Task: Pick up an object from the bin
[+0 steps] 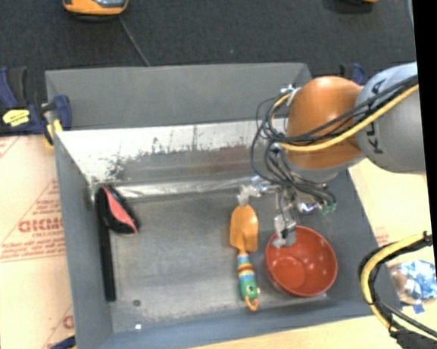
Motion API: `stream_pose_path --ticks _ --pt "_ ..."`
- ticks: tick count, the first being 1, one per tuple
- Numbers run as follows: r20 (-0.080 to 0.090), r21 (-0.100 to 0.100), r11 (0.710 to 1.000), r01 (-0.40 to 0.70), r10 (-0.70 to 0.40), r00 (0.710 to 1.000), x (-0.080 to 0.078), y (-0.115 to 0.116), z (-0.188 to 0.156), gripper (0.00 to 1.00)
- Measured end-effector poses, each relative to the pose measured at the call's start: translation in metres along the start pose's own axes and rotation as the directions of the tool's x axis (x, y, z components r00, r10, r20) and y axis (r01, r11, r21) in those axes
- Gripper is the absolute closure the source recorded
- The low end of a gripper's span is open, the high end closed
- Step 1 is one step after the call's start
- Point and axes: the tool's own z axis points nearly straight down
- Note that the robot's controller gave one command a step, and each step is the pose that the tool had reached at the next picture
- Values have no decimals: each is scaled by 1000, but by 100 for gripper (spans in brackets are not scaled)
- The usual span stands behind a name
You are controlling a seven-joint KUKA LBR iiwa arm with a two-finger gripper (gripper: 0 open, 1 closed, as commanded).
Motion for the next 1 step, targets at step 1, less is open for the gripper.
stream_pose_path --ticks 1 --pt "2 3 989 148 -148 989 102 -29 45 0"
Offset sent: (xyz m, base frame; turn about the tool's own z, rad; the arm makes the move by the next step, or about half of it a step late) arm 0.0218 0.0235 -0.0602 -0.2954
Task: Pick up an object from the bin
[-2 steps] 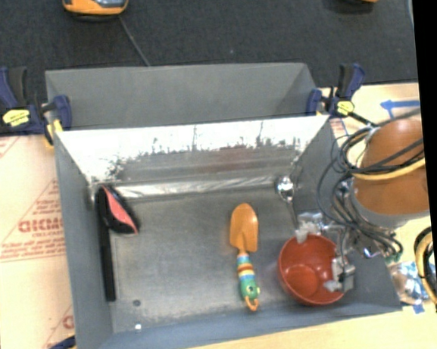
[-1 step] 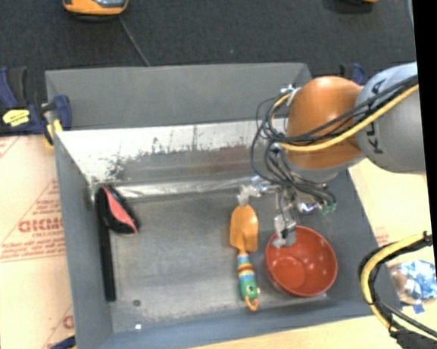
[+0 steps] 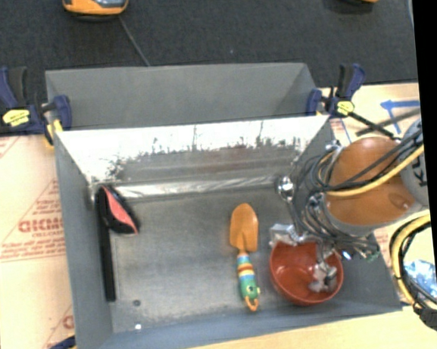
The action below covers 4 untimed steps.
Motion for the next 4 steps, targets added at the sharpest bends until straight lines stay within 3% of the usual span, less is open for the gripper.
stream_pose_path --ticks 1,2,4 --pt "19 8 989 145 -145 989 -139 20 10 100" --pt "20 8 990 144 -144 989 -139 20 10 100" --pt "13 3 990 141 -141 990 -137 20 -57 100"
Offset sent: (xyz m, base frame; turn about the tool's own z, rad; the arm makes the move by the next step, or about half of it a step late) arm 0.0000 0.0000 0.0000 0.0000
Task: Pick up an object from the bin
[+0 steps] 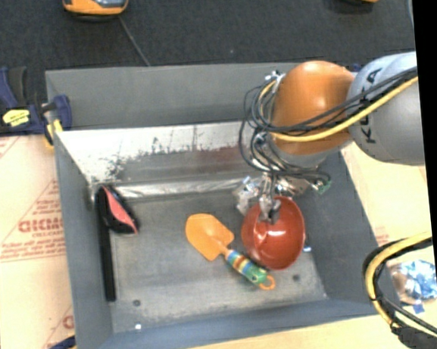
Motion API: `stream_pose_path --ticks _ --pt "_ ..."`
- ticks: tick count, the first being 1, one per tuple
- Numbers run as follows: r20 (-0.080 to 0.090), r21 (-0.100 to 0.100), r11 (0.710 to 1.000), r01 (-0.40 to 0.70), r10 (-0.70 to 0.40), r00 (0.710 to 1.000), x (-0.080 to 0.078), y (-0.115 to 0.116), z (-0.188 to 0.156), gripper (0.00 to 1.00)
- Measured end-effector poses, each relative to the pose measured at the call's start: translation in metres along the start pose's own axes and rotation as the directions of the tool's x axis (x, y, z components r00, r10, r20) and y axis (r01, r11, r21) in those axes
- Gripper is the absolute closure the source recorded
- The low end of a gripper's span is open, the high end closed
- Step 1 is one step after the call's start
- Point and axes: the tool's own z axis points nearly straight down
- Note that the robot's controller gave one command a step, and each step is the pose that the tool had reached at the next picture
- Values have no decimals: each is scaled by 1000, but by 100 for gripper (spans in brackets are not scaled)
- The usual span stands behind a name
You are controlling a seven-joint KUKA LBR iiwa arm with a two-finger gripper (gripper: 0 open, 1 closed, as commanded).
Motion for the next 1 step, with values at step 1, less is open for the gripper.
stream_pose_path --ticks 1 --pt "5 4 1000 -3 3 1000 -1 -2 -23 100"
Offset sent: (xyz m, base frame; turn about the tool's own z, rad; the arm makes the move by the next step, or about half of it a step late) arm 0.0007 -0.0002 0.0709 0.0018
